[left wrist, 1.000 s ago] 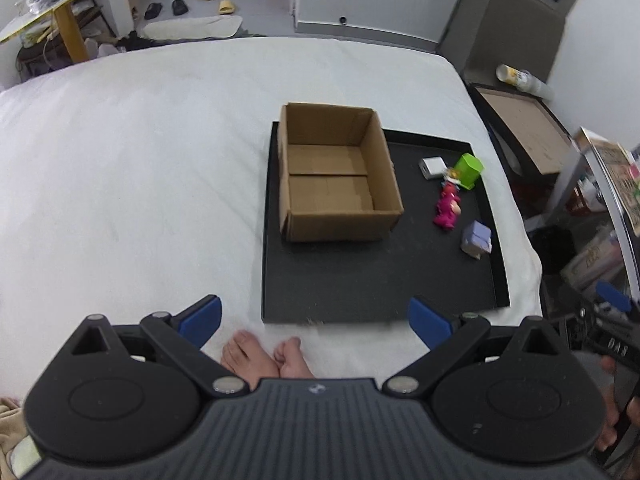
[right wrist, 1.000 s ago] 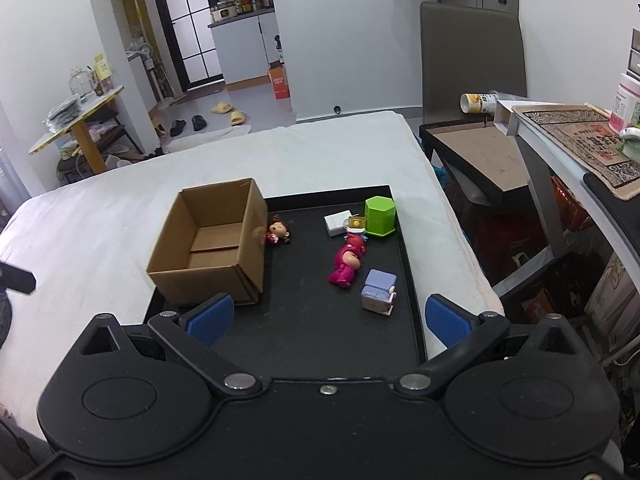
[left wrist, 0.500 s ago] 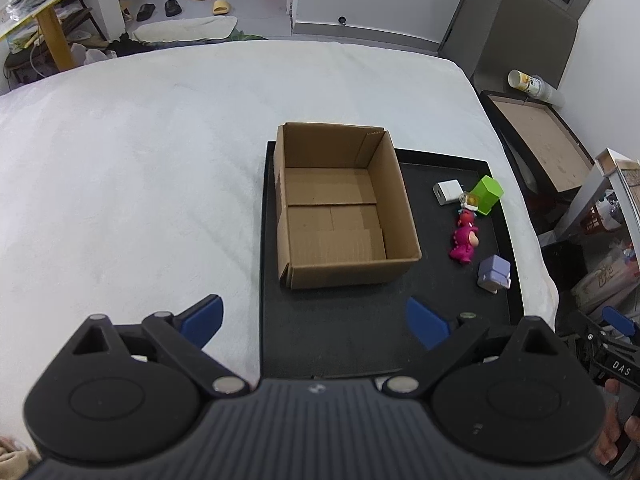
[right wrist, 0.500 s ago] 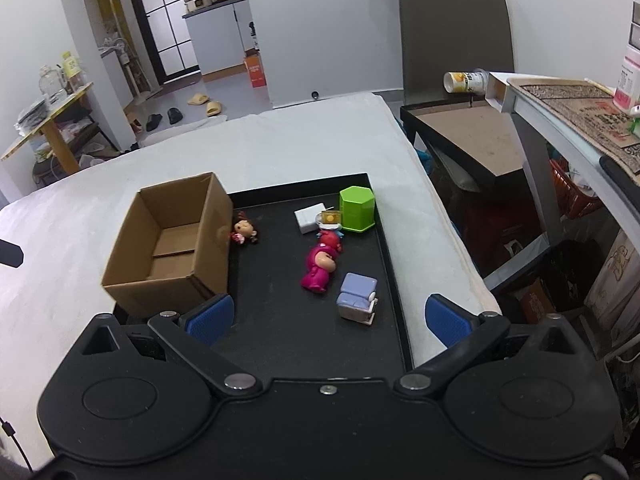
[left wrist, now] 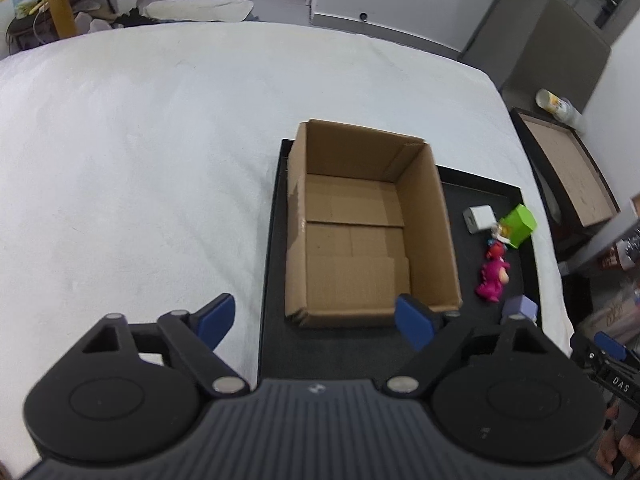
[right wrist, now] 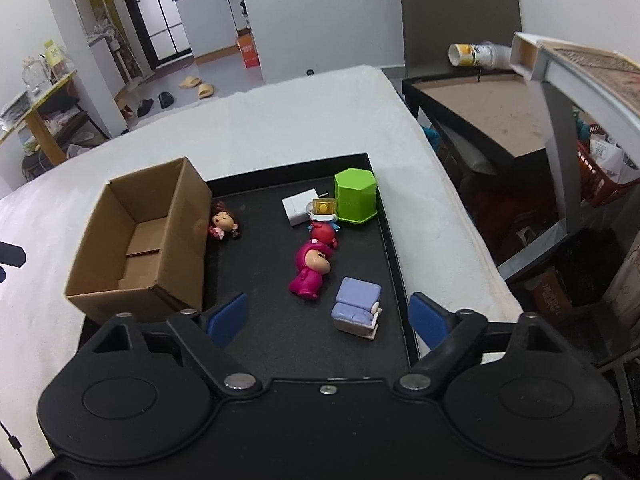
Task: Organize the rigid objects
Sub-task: 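Grasp the cardboard box wall with the left tool while the right tool grasps the lavender chair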
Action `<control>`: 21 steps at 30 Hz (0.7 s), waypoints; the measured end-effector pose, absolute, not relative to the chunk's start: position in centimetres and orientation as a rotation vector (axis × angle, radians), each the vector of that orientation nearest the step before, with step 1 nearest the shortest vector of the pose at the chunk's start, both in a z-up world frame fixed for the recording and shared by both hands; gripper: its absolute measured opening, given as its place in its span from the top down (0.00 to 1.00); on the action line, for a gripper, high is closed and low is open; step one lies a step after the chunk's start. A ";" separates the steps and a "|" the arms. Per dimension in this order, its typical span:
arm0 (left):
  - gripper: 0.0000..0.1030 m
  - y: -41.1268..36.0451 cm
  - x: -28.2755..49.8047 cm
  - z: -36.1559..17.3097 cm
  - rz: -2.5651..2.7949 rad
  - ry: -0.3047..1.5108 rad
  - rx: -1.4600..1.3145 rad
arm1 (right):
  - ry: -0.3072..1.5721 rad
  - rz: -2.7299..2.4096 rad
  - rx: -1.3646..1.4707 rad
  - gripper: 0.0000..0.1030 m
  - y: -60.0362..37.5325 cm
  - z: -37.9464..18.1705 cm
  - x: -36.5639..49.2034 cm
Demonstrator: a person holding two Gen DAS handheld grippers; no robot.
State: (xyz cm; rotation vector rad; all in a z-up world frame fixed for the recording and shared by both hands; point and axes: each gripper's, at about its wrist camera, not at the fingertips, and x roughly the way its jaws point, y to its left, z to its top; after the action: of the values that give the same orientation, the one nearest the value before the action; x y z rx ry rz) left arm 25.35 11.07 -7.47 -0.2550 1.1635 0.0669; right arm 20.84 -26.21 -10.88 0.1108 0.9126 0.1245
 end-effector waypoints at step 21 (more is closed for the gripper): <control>0.51 13.7 30.1 -15.6 0.009 1.220 -0.343 | 1.197 0.005 0.156 0.42 -25.8 -18.2 28.8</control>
State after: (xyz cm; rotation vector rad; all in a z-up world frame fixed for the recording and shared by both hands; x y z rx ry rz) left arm 30.15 13.72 -15.61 -0.3431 1.2202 0.0093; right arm 28.81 -25.80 -18.23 0.1564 1.1965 0.0051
